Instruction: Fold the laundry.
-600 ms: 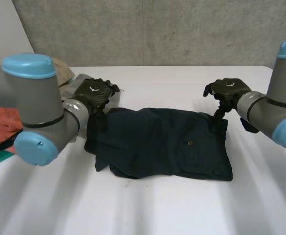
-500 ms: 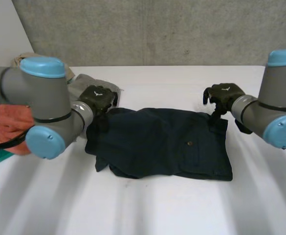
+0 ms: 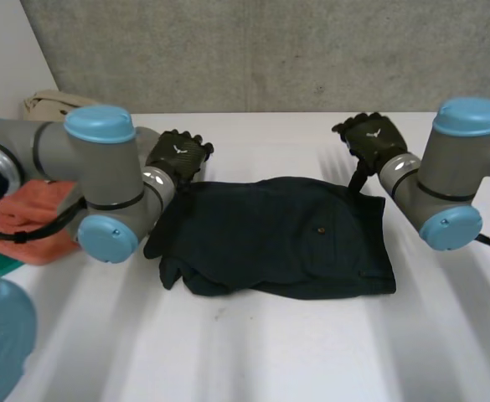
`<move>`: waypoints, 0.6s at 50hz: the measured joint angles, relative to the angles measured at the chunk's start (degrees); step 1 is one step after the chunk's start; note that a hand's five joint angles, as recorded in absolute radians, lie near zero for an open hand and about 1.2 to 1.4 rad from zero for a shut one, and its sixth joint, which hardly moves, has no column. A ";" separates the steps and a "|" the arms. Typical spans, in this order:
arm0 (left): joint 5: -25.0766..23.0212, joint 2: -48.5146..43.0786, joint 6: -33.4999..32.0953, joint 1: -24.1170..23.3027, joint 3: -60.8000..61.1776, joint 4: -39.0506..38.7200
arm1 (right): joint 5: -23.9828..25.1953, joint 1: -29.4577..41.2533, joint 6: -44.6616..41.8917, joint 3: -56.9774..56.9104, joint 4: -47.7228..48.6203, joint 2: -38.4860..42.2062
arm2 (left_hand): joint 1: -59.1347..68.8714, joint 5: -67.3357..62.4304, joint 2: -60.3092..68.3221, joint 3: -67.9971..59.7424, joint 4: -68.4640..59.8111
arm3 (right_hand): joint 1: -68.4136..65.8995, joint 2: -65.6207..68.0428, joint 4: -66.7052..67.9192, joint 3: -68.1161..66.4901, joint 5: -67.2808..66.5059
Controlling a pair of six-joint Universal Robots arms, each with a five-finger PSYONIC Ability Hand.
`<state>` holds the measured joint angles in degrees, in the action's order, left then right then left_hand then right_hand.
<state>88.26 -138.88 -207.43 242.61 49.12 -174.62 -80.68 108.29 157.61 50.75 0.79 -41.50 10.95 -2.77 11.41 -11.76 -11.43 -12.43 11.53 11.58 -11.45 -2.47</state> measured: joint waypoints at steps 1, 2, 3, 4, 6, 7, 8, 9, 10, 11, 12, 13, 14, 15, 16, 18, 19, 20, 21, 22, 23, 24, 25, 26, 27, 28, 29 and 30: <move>0.05 0.55 0.00 -0.02 0.54 -0.08 | -0.09 -0.02 -0.05 0.66 0.07 -0.88 | 0.00 0.00 -0.02 0.00 0.00 | 0.00 0.00 0.00 0.00 0.00; 0.28 2.63 0.02 0.00 2.42 -0.46 | -0.26 -0.08 -0.13 1.87 0.00 -2.67 | 0.00 0.00 -0.03 0.00 0.00 | 0.00 0.00 0.00 0.00 0.00; 0.44 3.94 0.04 0.05 3.57 -0.72 | -0.37 -0.14 -0.18 2.71 -0.13 -3.93 | 0.00 0.00 -0.03 0.00 0.00 | 0.00 0.00 0.00 0.00 0.00; 0.67 5.69 0.08 0.14 5.13 -1.06 | -0.45 -0.19 -0.20 3.30 -0.34 -4.80 | 0.00 0.00 -0.03 0.00 0.00 | 0.00 0.00 0.00 0.00 0.01; 0.99 8.01 0.20 0.34 7.12 -1.57 | -0.79 -0.42 -0.32 5.58 -1.56 -8.12 | 0.00 0.00 -0.03 0.00 0.00 | 0.00 0.00 0.00 0.00 0.00; 1.10 8.94 0.27 0.43 7.93 -1.73 | -0.86 -0.47 -0.37 6.21 -2.03 -9.01 | 0.00 0.00 -0.03 0.00 0.00 | 0.00 0.00 0.00 0.00 -0.02; 1.35 11.58 0.54 0.67 10.13 -2.23 | -1.21 -0.66 -0.55 8.48 -3.93 -12.16 | 0.00 -0.01 -0.04 0.00 0.00 | 0.00 0.00 0.00 0.00 0.00; 1.40 12.19 0.62 0.72 10.65 -2.35 | -1.28 -0.68 -0.58 8.90 -4.30 -12.71 | 0.00 0.00 -0.03 0.00 0.00 | 0.00 0.00 0.00 0.00 0.00; 1.48 14.87 1.11 0.90 13.03 -2.74 | -1.74 -0.79 -0.85 11.67 -7.11 -16.04 | 0.00 0.00 -0.03 0.00 0.00 | 0.00 0.00 0.00 0.00 0.00; 1.45 16.56 1.51 0.99 14.54 -2.95 | -2.05 -0.85 -1.01 13.44 -8.99 -18.00 | 0.00 0.00 -0.03 0.00 0.00 | 0.00 0.00 0.00 0.00 -0.01; 1.38 17.74 1.86 1.04 15.68 -3.04 | -2.13 -0.86 -1.04 13.96 -9.55 -18.52 | 0.00 0.00 -0.03 0.00 0.00 | 0.00 0.00 0.00 0.00 0.00; 1.17 19.18 2.39 1.09 17.16 -3.15 | -2.51 -0.87 -1.19 16.57 -12.29 -20.94 | 0.00 0.00 -0.03 0.00 0.00 | 0.00 0.00 0.00 0.00 -0.01; 0.81 20.82 3.11 1.13 18.90 -3.27 | -2.85 -0.84 -1.23 19.23 -14.83 -23.04 | 0.00 0.00 -0.03 0.00 0.00 | 0.00 0.00 0.00 0.00 -0.01; 0.46 22.07 3.76 1.15 20.30 -3.34 | -3.07 -0.79 -1.20 21.32 -16.72 -24.50 | 0.00 -0.01 -0.03 0.00 0.00 | 0.00 0.00 0.00 0.00 0.00; 0.16 22.94 4.25 1.16 21.34 -3.35 | -3.20 -0.74 -1.15 22.93 -18.07 -25.55 | 0.00 0.00 -0.03 0.00 0.00 | 0.00 0.00 0.00 0.00 0.00; -0.88 25.06 5.77 1.15 24.20 -3.51 | -3.38 -0.40 -0.55 28.06 -20.87 -28.04 | 0.00 0.00 -0.03 0.00 0.00 | 0.00 0.00 0.00 0.00 0.00; -1.21 25.57 6.23 1.15 25.02 -3.57 | -3.37 -0.27 -0.26 29.70 -21.34 -28.63 | 0.00 0.00 -0.03 0.00 0.00 | 0.00 0.00 0.00 0.00 0.00; -1.69 26.20 6.88 1.15 26.15 -3.69 | -3.32 -0.03 0.23 32.09 -21.42 -29.33 | 0.00 -0.02 -0.03 0.00 0.00 | 0.00 0.00 0.00 0.00 0.00; -2.32 26.86 7.69 1.14 27.53 -3.97 | -3.26 0.33 0.96 35.36 -20.48 -29.99 | 0.00 -0.02 -0.04 0.00 0.00 | -0.02 0.14 0.12 -0.15 -0.01; -2.59 27.09 8.03 1.14 28.12 -4.10 | -3.22 0.50 1.31 36.86 -19.71 -30.21 | 0.00 -0.02 -0.04 0.00 0.00 | -0.12 0.16 0.25 -0.27 -0.11; -3.08 27.45 8.65 1.12 29.23 -4.44 | -3.19 0.82 1.90 39.57 -17.68 -30.47 | 0.00 -0.02 -0.04 0.00 0.00 | -0.22 0.17 0.66 -0.60 -0.45; -3.27 27.56 8.88 1.11 29.66 -4.60 | -3.20 1.00 2.17 41.03 -16.22 -30.52 | 0.00 -0.02 -0.04 0.00 0.00 | -0.22 0.26 0.76 -0.68 -0.49; -3.74 27.76 9.48 1.07 30.87 -5.16 | -3.31 1.45 2.70 44.66 -11.55 -30.36 | 0.00 -0.02 -0.03 0.00 0.00 | -0.22 2.03 2.35 -2.42 -1.84; -3.90 27.78 9.69 1.05 31.33 -5.40 | -3.39 1.63 2.84 46.05 -9.38 -30.22 | 0.00 -0.02 -0.03 0.00 0.00 | -0.22 2.76 2.78 -3.02 -2.28; -4.11 27.75 9.96 1.00 31.99 -5.83 | -3.59 1.91 2.92 48.16 -5.40 -29.82 | 0.00 -0.02 -0.03 0.00 0.00 | -0.72 3.71 3.58 -3.81 -3.08; -4.20 27.71 10.09 0.95 32.37 -6.12 | -3.77 2.06 2.85 49.35 -2.81 -29.48 | 0.00 -0.02 -0.03 0.00 0.00 | -1.52 4.20 4.03 -4.30 -3.53; -4.27 27.62 10.21 0.89 32.79 -6.44 | -4.13 2.23 2.55 50.60 0.52 -28.96 | 0.00 -0.02 -0.03 0.00 0.00 | -3.74 5.58 5.30 -5.59 -4.78; -4.27 27.45 10.32 0.79 33.24 -6.85 | -4.86 2.41 1.80 51.94 4.93 -28.03 | 0.00 -0.02 -0.03 0.00 0.00 | -6.88 8.03 8.15 -8.50 -7.64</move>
<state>83.99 -111.43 -197.11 243.40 82.36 -181.46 -85.54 110.70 159.41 102.69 5.71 -69.53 10.95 -2.79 11.38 -11.76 -11.43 -19.31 19.57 19.73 -19.95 -10.11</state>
